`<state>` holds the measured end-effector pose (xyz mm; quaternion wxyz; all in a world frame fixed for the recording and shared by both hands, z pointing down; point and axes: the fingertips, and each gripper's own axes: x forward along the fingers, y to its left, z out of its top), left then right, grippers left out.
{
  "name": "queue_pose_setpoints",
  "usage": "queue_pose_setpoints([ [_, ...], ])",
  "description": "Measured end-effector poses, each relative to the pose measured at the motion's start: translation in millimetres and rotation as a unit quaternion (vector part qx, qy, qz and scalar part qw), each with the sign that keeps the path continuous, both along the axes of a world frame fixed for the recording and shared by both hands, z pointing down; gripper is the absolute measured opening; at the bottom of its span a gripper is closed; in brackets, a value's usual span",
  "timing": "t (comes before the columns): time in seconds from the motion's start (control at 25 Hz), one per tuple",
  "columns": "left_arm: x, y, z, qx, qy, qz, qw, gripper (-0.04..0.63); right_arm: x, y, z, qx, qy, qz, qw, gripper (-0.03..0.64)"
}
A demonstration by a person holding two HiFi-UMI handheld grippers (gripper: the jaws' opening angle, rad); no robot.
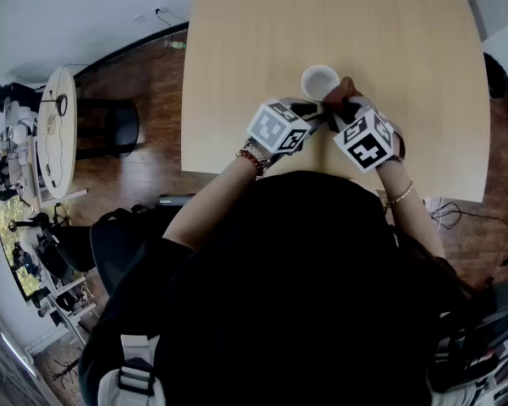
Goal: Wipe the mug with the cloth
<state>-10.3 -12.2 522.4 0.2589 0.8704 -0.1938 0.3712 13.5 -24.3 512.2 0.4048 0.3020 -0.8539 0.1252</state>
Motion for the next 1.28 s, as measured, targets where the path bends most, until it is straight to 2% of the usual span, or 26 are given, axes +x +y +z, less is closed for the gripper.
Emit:
queue_pose_setpoints([
  [0.12,1.1,0.7,-1.6,-0.008,0.004,0.011,0.9999,0.107,-6.1,-3.9,8.4,-0.004,0.008,-0.011,1.000,0.060],
  [0.24,0.6,1.1,-0.5,-0.012,0.006,0.015,0.9998,0.107,-7.6,-9.2,16.2,0.007,0.035,-0.021,0.999,0.060],
  [0.44,0.6,2.1,0.2,-0.014,0.001,0.027,0.9995,0.106,-1.2,-13.3,51.8,-0.008,0.094,-0.032,0.995,0.060],
  [0.52,0.3,3.5,0.1,-0.009,-0.008,0.042,0.9990,0.106,0.1,-15.0,59.9,-0.016,0.104,-0.036,0.994,0.060],
  [0.72,1.4,6.6,1.4,-0.003,-0.028,0.073,0.9970,0.107,1.9,-12.9,48.9,-0.019,0.075,-0.038,0.996,0.060],
  [0.92,-2.0,6.3,2.0,0.000,-0.045,0.108,0.9931,0.104,18.6,-18.1,17.9,-0.015,0.015,0.007,1.000,0.060],
  [1.12,-8.2,7.3,4.8,0.032,-0.099,0.188,0.9766,0.103,27.6,-19.5,-0.3,-0.009,0.003,0.002,1.000,0.060],
  [1.28,-8.1,6.5,4.6,0.025,-0.107,0.212,0.9710,0.101,22.4,-21.7,16.1,-0.016,0.021,-0.008,1.000,0.060],
])
